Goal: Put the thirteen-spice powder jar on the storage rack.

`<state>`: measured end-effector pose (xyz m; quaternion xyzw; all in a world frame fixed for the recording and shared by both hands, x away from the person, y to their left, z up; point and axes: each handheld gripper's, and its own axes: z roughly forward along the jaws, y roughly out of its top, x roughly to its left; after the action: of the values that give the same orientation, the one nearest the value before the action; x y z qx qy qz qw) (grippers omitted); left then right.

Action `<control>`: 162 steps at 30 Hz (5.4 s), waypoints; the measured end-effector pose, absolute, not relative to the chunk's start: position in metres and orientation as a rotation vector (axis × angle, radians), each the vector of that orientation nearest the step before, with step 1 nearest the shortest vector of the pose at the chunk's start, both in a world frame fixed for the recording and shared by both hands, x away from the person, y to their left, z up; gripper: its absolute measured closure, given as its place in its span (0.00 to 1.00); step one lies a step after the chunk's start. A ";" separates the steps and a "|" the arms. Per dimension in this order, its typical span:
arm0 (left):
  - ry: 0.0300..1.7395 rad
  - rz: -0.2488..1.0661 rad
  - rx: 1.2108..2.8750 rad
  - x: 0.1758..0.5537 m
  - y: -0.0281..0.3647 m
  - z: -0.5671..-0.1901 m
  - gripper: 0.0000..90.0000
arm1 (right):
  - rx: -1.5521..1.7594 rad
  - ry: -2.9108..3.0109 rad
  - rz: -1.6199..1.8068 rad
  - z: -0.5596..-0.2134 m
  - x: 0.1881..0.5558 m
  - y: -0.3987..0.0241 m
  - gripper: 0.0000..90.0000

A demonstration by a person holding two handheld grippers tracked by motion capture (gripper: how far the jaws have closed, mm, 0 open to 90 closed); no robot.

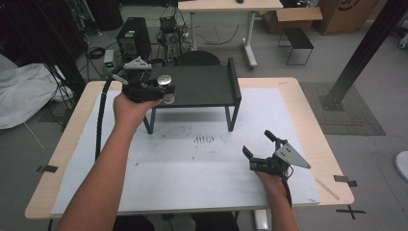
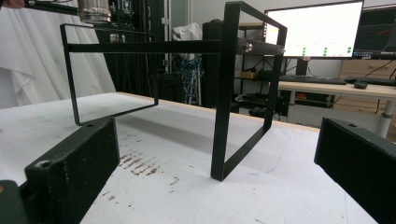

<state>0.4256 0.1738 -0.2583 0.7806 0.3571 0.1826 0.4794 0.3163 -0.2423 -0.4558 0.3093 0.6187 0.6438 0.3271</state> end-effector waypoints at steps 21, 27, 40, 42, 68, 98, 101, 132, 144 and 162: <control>0.938 0.485 1.910 0.446 0.167 -0.273 0.54 | 0.813 1.618 1.688 -0.456 0.316 -0.243 0.00; 0.937 0.495 1.927 0.447 0.163 -0.277 0.54 | 0.812 1.616 1.689 -0.456 0.316 -0.243 0.00; 0.947 0.496 1.920 0.449 0.163 -0.282 0.54 | 0.813 1.617 1.688 -0.456 0.316 -0.243 0.00; 0.948 0.498 1.918 0.449 0.164 -0.283 0.54 | 0.812 1.616 1.689 -0.456 0.316 -0.243 0.00; 0.917 0.519 1.782 0.433 0.178 -0.265 0.28 | 0.810 1.617 1.686 -0.456 0.316 -0.242 0.00; 0.785 0.559 1.628 0.374 0.224 -0.279 0.04 | 0.808 1.625 1.677 -0.456 0.317 -0.242 0.00; 0.763 0.558 1.623 0.368 0.227 -0.283 0.03 | 0.810 1.625 1.678 -0.456 0.316 -0.242 0.00; 0.672 0.606 1.553 0.341 0.244 -0.348 0.00 | 0.810 1.622 1.682 -0.456 0.316 -0.242 0.00; 0.669 0.611 1.562 0.332 0.250 -0.373 0.00 | 0.810 1.623 1.682 -0.456 0.316 -0.242 0.00; 0.747 0.574 1.556 0.324 0.258 -0.420 0.00 | 0.807 1.623 1.679 -0.456 0.316 -0.242 0.00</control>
<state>0.3239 0.2582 -0.4204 0.6750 0.3240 0.2489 0.6143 0.3162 -0.2418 -0.4557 0.3084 0.6203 0.6417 0.3291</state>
